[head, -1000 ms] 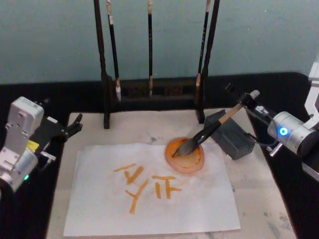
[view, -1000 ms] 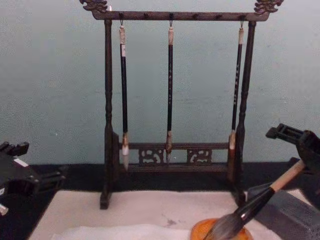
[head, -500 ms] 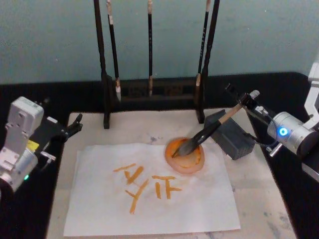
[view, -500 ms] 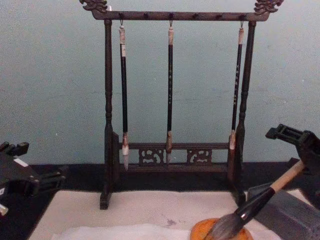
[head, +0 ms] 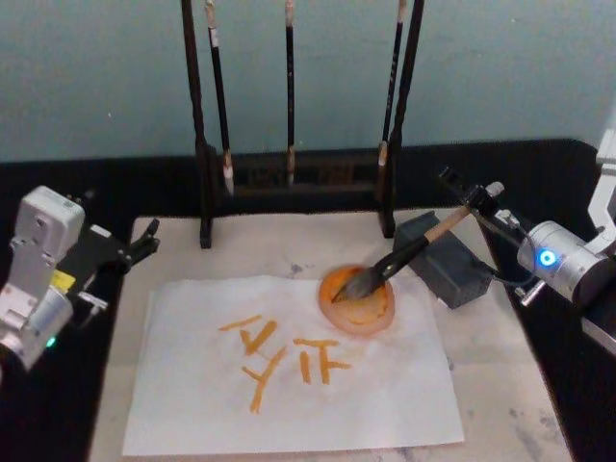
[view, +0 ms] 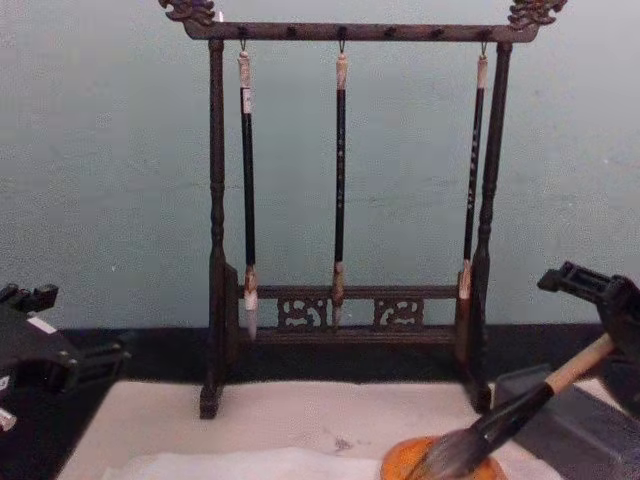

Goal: Pick up the brush from the inkstone, write on the paper, then place the brush back to its original position.

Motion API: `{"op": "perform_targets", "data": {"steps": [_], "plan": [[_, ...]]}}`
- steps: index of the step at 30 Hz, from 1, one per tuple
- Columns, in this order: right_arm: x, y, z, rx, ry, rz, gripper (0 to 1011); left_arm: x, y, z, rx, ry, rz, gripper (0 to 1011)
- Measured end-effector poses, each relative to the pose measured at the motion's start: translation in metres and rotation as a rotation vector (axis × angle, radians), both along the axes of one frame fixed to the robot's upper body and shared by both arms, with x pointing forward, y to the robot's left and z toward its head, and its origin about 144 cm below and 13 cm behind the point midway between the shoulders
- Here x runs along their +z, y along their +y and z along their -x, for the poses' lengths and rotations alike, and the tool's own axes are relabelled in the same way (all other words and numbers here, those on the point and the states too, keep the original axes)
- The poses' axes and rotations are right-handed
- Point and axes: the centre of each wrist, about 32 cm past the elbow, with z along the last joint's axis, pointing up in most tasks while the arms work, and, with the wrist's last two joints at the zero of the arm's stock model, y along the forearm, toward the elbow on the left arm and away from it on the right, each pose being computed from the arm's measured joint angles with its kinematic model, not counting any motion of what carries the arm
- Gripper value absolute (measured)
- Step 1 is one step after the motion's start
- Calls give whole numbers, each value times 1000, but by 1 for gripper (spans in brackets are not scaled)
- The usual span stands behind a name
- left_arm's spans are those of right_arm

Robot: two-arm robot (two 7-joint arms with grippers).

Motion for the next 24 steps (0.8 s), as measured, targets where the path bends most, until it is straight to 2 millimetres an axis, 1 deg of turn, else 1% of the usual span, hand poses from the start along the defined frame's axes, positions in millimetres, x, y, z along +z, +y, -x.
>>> {"op": "perform_targets", "data": {"steps": [14, 24], "plan": [[-4, -2, 0, -12, 14, -1, 1000, 0, 0, 0, 0, 0, 0, 1010], [-4, -4, 4, -16, 18, 0, 1000, 0, 0, 0, 0, 0, 0, 1010]]}}
